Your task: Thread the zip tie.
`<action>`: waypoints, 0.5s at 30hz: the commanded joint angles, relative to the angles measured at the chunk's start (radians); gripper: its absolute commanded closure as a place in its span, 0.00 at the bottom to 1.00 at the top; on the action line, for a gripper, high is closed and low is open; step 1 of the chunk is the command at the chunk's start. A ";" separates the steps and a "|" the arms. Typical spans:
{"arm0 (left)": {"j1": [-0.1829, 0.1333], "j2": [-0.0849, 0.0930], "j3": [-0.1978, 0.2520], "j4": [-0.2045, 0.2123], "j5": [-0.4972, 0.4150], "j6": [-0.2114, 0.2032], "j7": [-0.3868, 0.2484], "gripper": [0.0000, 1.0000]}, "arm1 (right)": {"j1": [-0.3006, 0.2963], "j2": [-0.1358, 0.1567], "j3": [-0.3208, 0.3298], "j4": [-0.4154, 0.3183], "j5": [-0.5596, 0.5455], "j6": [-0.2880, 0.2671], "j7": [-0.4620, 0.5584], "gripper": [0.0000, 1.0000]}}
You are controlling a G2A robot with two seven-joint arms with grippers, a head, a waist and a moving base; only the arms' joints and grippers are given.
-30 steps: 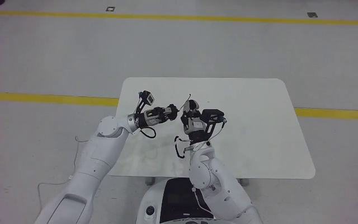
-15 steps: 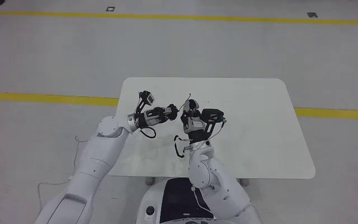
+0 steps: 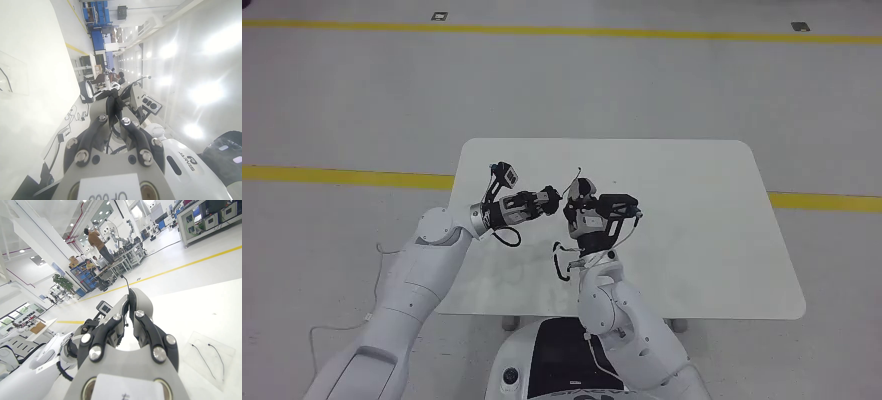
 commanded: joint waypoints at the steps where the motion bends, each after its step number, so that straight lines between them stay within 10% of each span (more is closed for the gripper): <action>1: 0.000 0.000 0.000 0.000 0.000 0.000 0.000 1.00 | 0.000 0.000 0.002 0.000 -0.006 0.002 0.002 1.00; 15: 0.000 0.000 0.000 0.000 0.000 0.000 0.000 1.00 | -0.009 0.004 0.014 -0.009 -0.031 0.013 0.016 1.00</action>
